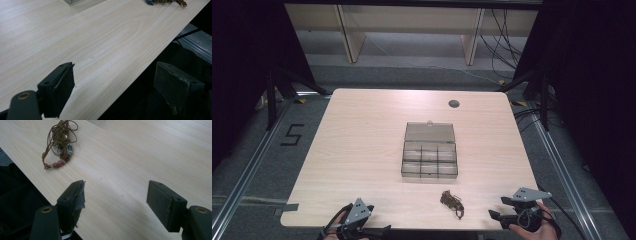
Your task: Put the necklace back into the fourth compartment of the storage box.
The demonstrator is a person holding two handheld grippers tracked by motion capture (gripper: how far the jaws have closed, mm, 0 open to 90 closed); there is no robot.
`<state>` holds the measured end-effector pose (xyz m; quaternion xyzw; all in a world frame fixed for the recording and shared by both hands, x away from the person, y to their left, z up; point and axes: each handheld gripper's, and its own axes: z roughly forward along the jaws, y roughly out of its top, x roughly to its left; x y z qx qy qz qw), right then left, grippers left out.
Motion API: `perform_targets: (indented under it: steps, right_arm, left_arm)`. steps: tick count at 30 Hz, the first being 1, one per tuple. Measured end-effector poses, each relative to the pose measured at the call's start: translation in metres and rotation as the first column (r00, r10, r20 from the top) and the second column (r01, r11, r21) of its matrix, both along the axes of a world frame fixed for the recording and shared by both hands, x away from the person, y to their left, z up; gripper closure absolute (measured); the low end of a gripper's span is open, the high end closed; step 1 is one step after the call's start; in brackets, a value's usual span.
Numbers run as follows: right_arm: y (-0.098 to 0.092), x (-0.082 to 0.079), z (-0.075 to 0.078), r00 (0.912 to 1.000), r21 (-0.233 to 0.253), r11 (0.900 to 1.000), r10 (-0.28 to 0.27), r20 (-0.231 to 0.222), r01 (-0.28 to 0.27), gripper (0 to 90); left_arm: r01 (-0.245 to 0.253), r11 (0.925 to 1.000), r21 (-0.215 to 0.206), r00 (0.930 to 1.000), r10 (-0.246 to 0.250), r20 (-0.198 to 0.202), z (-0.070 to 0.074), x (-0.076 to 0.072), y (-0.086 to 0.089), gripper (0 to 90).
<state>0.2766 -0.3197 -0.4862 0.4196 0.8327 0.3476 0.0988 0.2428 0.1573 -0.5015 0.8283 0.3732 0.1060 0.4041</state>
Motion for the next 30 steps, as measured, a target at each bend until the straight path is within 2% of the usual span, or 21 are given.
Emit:
perform_targets:
  steps: [1, 3, 6, 7, 8, 9, 12, 13, 14, 15, 16, 17, 19, 20, 22, 24, 27, 28, 29, 30]
  right_arm:
    - [-0.002, 0.002, 0.000, 0.9997, -0.013, 1.000, 0.026, 0.006, -0.026, 31.2]
    - [-0.001, 0.001, 0.000, 0.9999, -0.013, 1.000, 0.010, 0.010, -0.010, 31.2]
    - [-0.001, 0.001, 0.001, 0.9999, -0.017, 1.000, 0.014, 0.005, -0.013, 31.2]
    - [-0.001, 0.002, 0.001, 0.9995, -0.024, 0.999, 0.024, 0.019, -0.023, 31.2]
    - [-0.001, 0.002, 0.001, 0.9995, -0.024, 0.999, 0.024, 0.019, -0.023, 31.2]
    - [0.000, 0.000, 0.002, 1.0000, -0.017, 1.000, 0.007, 0.000, -0.007, 31.2]
    - [0.001, 0.001, 0.003, 0.9996, -0.021, 1.000, 0.024, 0.015, -0.023, 31.1]
    - [0.003, 0.000, 0.004, 0.9999, -0.023, 1.000, 0.011, -0.007, -0.011, 31.0]
    - [0.003, 0.000, 0.004, 0.9999, -0.023, 1.000, 0.011, -0.007, -0.011, 31.0]
    - [0.004, 0.001, 0.003, 0.9996, -0.022, 1.000, 0.023, 0.015, -0.023, 30.9]
    - [0.007, 0.001, 0.004, 0.9995, -0.012, 1.000, 0.024, 0.019, -0.024, 30.9]
    - [0.010, 0.000, 0.007, 0.9996, -0.019, 0.999, 0.027, -0.009, -0.027, 30.9]
    - [0.014, 0.001, 0.011, 0.9989, -0.033, 0.998, 0.043, -0.016, -0.044, 30.7]
    - [0.017, 0.002, 0.011, 0.9982, -0.032, 0.998, 0.060, -0.005, -0.060, 30.6]
    - [0.021, 0.002, 0.012, 0.9978, -0.033, 0.997, 0.065, -0.008, -0.065, 30.5]
    - [0.028, 0.004, 0.014, 0.9970, -0.044, 0.996, 0.077, -0.010, -0.077, 30.0]
    - [0.047, 0.010, 0.022, 0.9910, -0.064, 0.990, 0.123, -0.053, -0.126, 29.9]
    - [0.047, 0.010, 0.022, 0.9910, -0.064, 0.990, 0.123, -0.053, -0.126, 29.9]
    - [0.052, 0.014, 0.023, 0.9885, -0.082, 0.985, 0.146, -0.039, -0.149, 29.9]
    - [0.057, 0.015, 0.025, 0.9858, -0.079, 0.984, 0.158, -0.056, -0.162, 29.9]
  left_arm:
    - [-0.004, 1.0000, -0.003, 1.0000, 0.004, -0.004, 0.000, 0.000, 0.000, 16.0]
    - [-0.010, 0.9999, -0.007, 0.9999, 0.010, -0.007, 0.000, -0.001, -0.001, 16.0]
    - [-0.010, 0.9999, -0.008, 0.9999, 0.010, -0.008, 0.000, -0.001, -0.001, 16.0]
    - [0.002, 1.0000, -0.001, 0.9998, -0.002, -0.020, 0.001, -0.001, 0.000, 16.0]
    - [0.002, 1.0000, -0.001, 0.9998, -0.002, -0.020, 0.001, -0.001, 0.000, 16.0]
    - [-0.013, 0.9998, -0.012, 0.9999, 0.013, -0.008, 0.000, -0.001, -0.001, 16.0]
    - [-0.009, 0.9999, 0.007, 1.0000, 0.009, -0.004, 0.000, -0.001, 0.000, 16.0]
    - [-0.008, 0.9999, 0.008, 1.0000, 0.008, -0.004, 0.000, -0.001, 0.000, 16.0]
    - [-0.008, 0.9999, 0.008, 1.0000, 0.008, -0.004, 0.000, -0.001, 0.000, 16.0]
    - [-0.009, 0.9999, 0.008, 1.0000, 0.009, -0.004, 0.000, -0.001, 0.000, 16.0]
    - [-0.009, 0.9999, 0.008, 1.0000, 0.009, -0.004, 0.000, -0.001, 0.000, 16.0]
    - [-0.009, 0.9999, 0.009, 1.0000, 0.009, -0.004, 0.000, -0.001, 0.000, 16.0]
    - [-0.008, 0.9999, 0.008, 1.0000, 0.009, -0.004, 0.000, -0.001, -0.001, 16.0]
    - [-0.008, 0.9999, 0.008, 1.0000, 0.009, -0.004, 0.000, -0.001, -0.001, 16.0]
    - [0.004, 1.0000, 0.002, 0.9998, -0.004, -0.020, 0.000, -0.001, -0.001, 16.0]
    - [0.003, 1.0000, 0.003, 0.9998, -0.003, -0.019, 0.000, -0.001, -0.001, 16.0]
    - [0.000, 0.9999, 0.013, 0.9999, 0.000, -0.016, 0.000, 0.000, 0.000, 16.0]
    - [0.000, 0.9999, 0.013, 0.9999, 0.000, -0.016, 0.000, 0.000, 0.000, 16.0]
    - [-0.003, 1.0000, 0.005, 0.9998, 0.003, -0.017, 0.000, -0.001, 0.000, 16.0]
    - [0.003, 1.0000, 0.006, 0.9998, -0.002, -0.018, 0.000, -0.001, 0.000, 16.0]
